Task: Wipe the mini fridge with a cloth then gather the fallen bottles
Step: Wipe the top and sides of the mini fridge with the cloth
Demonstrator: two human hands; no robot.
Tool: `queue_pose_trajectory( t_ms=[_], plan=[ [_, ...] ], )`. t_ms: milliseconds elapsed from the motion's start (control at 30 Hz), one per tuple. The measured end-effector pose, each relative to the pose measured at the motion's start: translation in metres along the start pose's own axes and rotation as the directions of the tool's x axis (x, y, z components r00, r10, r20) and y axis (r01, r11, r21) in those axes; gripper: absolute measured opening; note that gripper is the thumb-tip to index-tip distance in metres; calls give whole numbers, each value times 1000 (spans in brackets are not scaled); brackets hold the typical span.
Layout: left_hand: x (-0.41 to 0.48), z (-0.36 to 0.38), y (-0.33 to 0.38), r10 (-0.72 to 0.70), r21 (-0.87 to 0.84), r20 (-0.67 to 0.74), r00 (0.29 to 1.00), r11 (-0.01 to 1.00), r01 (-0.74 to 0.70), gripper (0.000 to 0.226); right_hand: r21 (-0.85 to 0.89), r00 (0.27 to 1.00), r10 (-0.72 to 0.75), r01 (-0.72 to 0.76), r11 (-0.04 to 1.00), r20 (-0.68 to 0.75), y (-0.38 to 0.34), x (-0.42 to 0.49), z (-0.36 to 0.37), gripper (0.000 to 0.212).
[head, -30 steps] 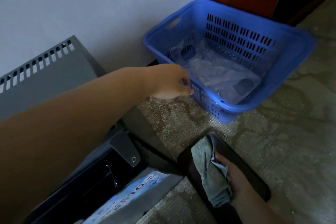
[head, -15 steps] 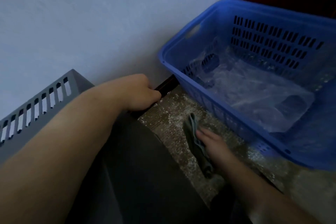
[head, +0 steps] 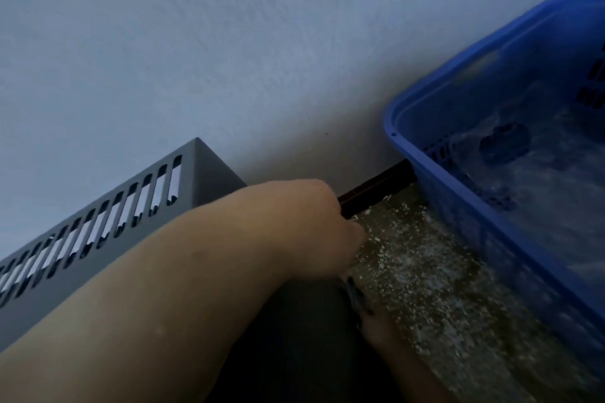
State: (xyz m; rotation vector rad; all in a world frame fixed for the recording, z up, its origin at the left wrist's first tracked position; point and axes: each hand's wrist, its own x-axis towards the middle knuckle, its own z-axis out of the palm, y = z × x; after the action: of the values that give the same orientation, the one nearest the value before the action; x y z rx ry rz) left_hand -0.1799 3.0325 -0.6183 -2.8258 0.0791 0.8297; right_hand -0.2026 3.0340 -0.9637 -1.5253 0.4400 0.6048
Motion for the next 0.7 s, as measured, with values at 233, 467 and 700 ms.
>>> queue_pose_trajectory(
  t_ms=[233, 467, 700],
  plan=[
    [-1, 0, 3, -18, -42, -25, 1000, 999, 17, 35, 80, 977, -214, 213, 974, 0, -24, -54, -5, 33],
    [-3, -1, 8, -28, -26, -38, 999, 999, 27, 41, 138, 941, -334, 338, 931, -48, -3, -86, -5, 34],
    [-4, 2, 9, 30, -69, -46, 998, 997, -33, 53, 62, 985, -136, 143, 988, -105, 43, -123, -21, 17]
  ],
)
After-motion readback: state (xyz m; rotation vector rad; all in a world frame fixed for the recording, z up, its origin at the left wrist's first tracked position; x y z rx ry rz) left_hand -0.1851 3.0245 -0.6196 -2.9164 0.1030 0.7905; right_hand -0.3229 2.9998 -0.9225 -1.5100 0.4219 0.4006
